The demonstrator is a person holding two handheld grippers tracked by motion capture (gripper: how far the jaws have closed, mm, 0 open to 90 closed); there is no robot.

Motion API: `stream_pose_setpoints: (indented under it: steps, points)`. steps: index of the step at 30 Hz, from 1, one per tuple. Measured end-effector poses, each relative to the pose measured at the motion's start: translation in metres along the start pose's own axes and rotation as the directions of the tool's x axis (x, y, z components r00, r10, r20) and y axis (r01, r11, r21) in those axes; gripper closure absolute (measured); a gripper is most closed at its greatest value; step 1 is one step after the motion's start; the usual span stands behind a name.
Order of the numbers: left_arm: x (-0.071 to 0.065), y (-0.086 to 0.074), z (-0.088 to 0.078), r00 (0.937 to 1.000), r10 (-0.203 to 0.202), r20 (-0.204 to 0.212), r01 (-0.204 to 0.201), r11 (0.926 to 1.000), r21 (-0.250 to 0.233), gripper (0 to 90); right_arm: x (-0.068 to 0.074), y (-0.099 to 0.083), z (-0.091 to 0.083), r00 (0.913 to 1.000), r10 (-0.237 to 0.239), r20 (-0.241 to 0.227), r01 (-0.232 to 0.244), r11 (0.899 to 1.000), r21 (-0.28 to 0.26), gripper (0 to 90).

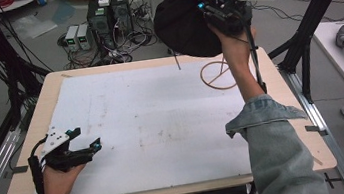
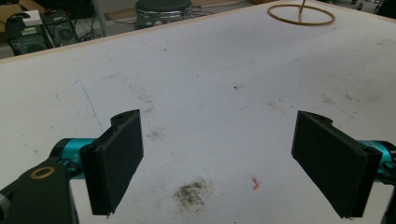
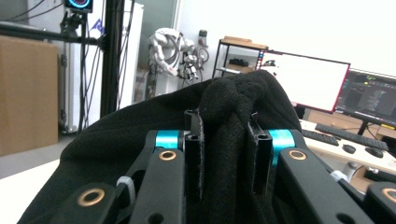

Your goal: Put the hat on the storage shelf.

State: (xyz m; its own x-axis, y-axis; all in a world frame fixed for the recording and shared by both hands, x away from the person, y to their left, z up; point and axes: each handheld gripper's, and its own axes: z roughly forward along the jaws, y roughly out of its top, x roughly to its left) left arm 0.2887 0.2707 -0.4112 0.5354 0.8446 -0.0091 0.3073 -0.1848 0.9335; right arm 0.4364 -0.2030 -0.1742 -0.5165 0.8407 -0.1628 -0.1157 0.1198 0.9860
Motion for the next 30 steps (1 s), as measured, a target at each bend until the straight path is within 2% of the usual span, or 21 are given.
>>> stream_pose_setpoints:
  steps: [1, 5, 11, 17, 26, 30]
  points:
    - [0.0, 0.0, 0.0, 1.0, -0.002, 0.0, 0.002, 1.0, -0.002, 17.0, -0.004, 0.0, -0.002, 1.0, 0.005, 0.008, -0.005, 1.0, -0.008, 74.9]
    - [-0.001, 0.0, 0.0, 1.0, -0.004, -0.001, 0.004, 1.0, 0.0, 17.0, -0.013, 0.002, -0.006, 0.9989, -0.024, 0.039, 0.024, 1.0, -0.015, 74.8]
    - [0.0, -0.001, 0.0, 1.0, -0.004, -0.003, 0.004, 1.0, 0.002, 17.0, -0.025, 0.007, -0.013, 0.9976, -0.008, 0.069, 0.01, 1.0, -0.03, 74.8]
    - [-0.001, -0.001, 0.0, 1.0, -0.003, 0.001, 0.003, 1.0, 0.005, 17.0, -0.038, 0.01, -0.018, 0.9945, -0.019, 0.103, 0.022, 0.999, -0.03, 74.8]
    - [-0.002, 0.0, 0.0, 1.0, 0.001, 0.003, -0.001, 1.0, 0.001, 17.0, -0.054, -0.005, -0.013, 0.9856, -0.052, 0.161, 0.044, 0.998, 0.053, 74.7]
    - [-0.001, -0.001, -0.001, 1.0, -0.003, -0.002, 0.003, 1.0, -0.001, 17.0, -0.063, -0.016, -0.008, 0.9841, -0.037, 0.174, 0.022, 0.996, 0.087, 74.6]
